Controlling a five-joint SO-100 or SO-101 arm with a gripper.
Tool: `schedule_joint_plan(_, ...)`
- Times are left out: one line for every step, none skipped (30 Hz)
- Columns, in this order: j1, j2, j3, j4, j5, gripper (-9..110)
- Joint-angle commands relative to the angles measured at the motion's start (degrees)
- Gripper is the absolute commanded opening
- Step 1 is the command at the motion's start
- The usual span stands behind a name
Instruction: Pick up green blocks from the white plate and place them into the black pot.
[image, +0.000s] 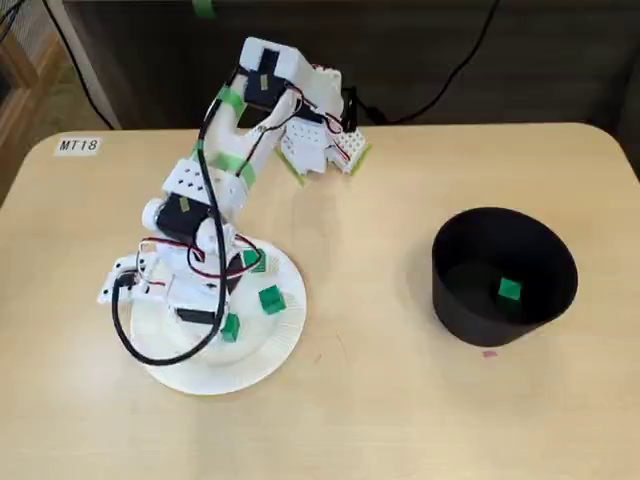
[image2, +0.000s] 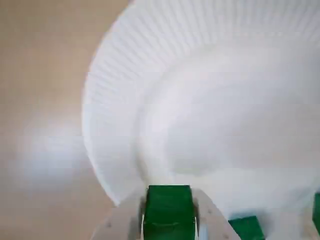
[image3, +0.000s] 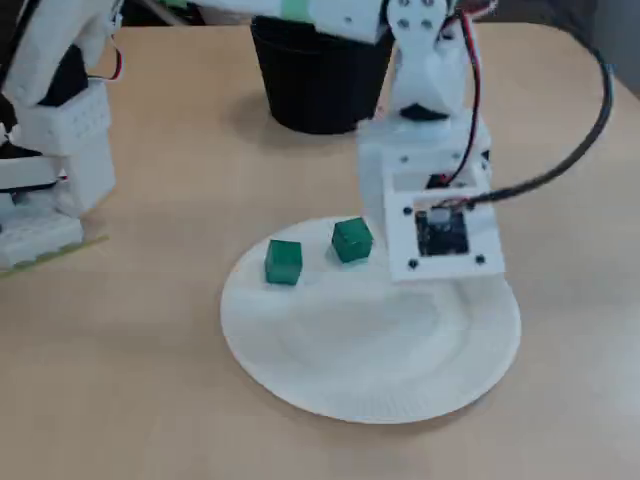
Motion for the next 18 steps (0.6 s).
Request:
schedule_joint_plan(-3.9,12.6,-1.9,-1.9,-0.6,-2)
schedule_joint_plan(-5.9,15.0,-1.1,-2.5,-0.7,-2)
schedule_joint_plan(-8.2,18.1,1.2,-4.0,-0.2,-2)
schedule_joint_plan(-10.8,22.0,5.2,-6.6,0.6,-2)
schedule_joint_plan(-13.4,26.4,10.4,-10.1,1.8,-2)
schedule_joint_plan(-16.2,31.1,16.0,-13.8,3.2,-2)
schedule_joint_plan(-18.8,35.6,21.3,-17.1,4.6,-2)
schedule_joint_plan(-21.5,39.3,25.6,-19.5,6.0,-2)
schedule_joint_plan(-24.3,42.2,29.1,-21.2,7.1,-2)
schedule_joint_plan(-27.3,44.4,32.1,-22.9,8.0,-2)
schedule_joint_plan(-30.7,46.1,35.2,-25.0,8.9,-2)
schedule_joint_plan(-34.0,47.3,37.9,-27.2,9.9,-2)
schedule_joint_plan(-37.2,47.9,39.9,-29.3,10.7,-2)
schedule_joint_plan(-40.1,48.1,41.1,-30.3,11.3,-2)
schedule_joint_plan(-42.4,47.8,41.4,-30.4,12.0,-2)
schedule_joint_plan(-44.4,47.6,41.8,-30.4,12.5,-2)
schedule_joint_plan(-46.1,47.6,42.4,-30.5,12.7,-2)
schedule_joint_plan(-47.6,47.6,43.1,-30.8,12.9,-2)
